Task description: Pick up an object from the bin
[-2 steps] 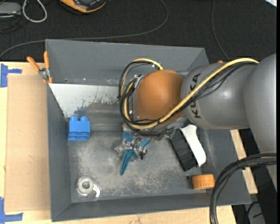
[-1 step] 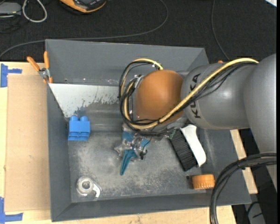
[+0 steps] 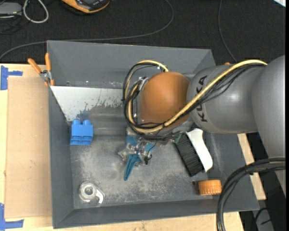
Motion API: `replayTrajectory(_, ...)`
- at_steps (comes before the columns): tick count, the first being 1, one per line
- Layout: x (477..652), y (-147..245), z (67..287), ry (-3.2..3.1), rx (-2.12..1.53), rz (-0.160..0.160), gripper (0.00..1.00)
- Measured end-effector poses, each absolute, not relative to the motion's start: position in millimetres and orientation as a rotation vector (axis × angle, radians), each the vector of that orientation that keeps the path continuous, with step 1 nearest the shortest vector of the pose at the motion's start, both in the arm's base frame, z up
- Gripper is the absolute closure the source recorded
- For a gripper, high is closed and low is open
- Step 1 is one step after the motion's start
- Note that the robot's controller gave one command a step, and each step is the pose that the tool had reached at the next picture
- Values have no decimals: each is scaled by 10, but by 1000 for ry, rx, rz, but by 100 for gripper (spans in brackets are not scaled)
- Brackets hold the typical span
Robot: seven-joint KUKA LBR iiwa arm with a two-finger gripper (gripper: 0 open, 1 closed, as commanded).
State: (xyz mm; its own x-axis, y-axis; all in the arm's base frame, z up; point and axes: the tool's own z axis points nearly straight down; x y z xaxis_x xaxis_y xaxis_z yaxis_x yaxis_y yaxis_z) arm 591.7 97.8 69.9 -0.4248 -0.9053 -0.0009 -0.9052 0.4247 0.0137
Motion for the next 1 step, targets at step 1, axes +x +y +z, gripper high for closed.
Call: replayTrajectory(1,5886,980,912,-2640,1673,-26,100)
